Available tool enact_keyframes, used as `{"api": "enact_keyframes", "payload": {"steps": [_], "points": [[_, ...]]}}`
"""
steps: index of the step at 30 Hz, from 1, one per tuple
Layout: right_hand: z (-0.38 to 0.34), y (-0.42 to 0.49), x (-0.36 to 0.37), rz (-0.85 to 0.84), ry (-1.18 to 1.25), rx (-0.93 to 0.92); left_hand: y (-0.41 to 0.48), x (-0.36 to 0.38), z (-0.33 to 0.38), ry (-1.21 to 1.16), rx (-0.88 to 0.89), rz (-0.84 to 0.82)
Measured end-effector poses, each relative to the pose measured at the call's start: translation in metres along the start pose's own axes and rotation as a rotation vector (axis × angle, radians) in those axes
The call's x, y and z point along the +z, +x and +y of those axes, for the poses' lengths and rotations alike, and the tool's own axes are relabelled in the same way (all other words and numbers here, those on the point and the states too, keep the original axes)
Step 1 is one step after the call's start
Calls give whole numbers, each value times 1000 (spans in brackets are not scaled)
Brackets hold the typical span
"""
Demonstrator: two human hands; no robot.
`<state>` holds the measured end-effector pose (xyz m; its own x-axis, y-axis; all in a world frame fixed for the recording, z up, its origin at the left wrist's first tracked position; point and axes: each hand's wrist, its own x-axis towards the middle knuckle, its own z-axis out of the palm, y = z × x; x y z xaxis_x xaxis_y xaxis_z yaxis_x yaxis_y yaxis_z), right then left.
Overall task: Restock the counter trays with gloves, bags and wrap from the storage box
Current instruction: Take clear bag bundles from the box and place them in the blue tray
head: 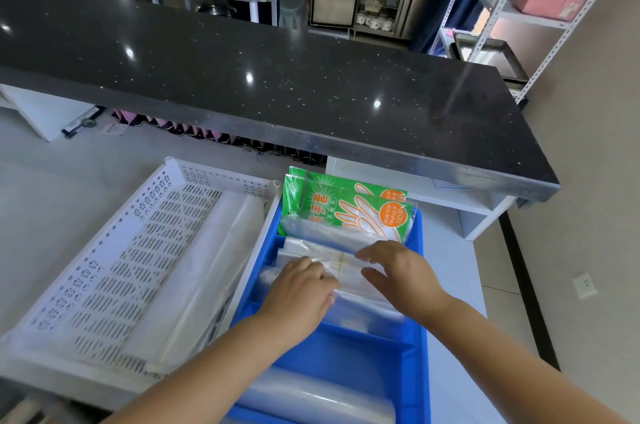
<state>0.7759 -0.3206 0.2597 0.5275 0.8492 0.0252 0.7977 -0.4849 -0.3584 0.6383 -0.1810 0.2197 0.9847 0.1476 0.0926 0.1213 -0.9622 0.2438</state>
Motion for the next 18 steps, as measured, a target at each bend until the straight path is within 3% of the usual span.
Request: {"api": "enact_keyframes", "payload": {"steps": [5,9,15,18], "points": [[-1,-22,12,-144,-140,-59,5,-3,-6,-15,33,30],[-1,-27,17,-162,-207,-49,6,-15,-23,122,23,124],[0,-26,17,5,-251,-18,9,-18,-32,210,69,52],[1,-25,19,-9,-216,-3,7,-19,-32,213,69,35]]}}
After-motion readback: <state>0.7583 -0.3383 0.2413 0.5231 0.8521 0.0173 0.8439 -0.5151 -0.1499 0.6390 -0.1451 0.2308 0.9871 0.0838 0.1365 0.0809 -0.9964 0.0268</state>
